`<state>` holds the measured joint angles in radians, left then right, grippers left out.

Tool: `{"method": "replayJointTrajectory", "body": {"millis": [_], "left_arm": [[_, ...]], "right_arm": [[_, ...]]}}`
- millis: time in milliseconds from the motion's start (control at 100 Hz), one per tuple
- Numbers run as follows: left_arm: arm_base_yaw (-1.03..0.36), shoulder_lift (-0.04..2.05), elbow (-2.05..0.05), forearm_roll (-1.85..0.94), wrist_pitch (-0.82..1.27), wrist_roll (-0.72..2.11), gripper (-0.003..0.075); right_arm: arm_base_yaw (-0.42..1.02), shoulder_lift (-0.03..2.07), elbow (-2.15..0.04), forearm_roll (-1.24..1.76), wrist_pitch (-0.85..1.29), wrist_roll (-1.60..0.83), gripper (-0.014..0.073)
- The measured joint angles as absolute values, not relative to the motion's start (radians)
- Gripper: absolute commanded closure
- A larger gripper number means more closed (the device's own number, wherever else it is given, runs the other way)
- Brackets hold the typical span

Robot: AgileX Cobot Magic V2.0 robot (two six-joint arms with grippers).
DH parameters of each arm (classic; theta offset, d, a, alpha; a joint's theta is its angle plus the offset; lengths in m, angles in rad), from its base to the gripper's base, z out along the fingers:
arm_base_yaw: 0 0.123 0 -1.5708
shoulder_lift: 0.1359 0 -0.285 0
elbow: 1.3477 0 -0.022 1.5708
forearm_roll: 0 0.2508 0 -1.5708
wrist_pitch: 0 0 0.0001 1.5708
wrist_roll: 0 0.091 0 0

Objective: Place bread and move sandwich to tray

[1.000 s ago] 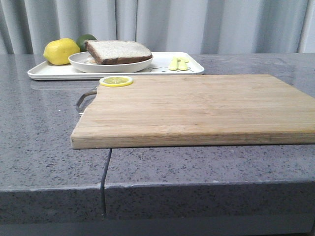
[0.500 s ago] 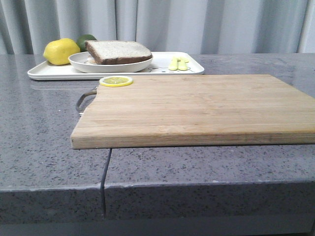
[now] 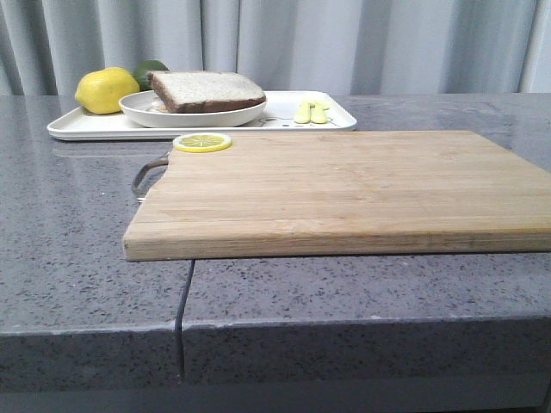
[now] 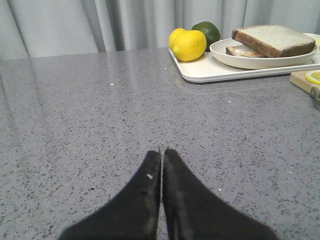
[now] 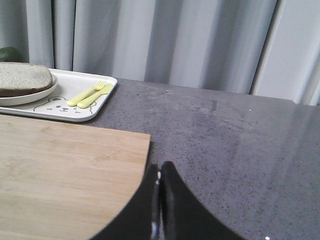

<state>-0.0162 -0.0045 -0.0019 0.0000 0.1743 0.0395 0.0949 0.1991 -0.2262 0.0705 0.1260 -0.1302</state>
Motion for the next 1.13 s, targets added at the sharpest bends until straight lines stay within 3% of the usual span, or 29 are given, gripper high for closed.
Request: {"method": "replayJointTrajectory", "body": {"millis": [340, 1130], "left_arm": [[-0.016, -0.005, -0.002, 0.0, 0.174, 0.04, 0.074], [-0.016, -0.005, -0.002, 0.0, 0.174, 0.04, 0.074]], "right_arm": [[0.095, -0.006, 0.019, 0.068, 0.058, -0.13, 0.0661], [0.095, -0.01, 0.027, 0.068, 0.035, -0.13, 0.0661]]}}
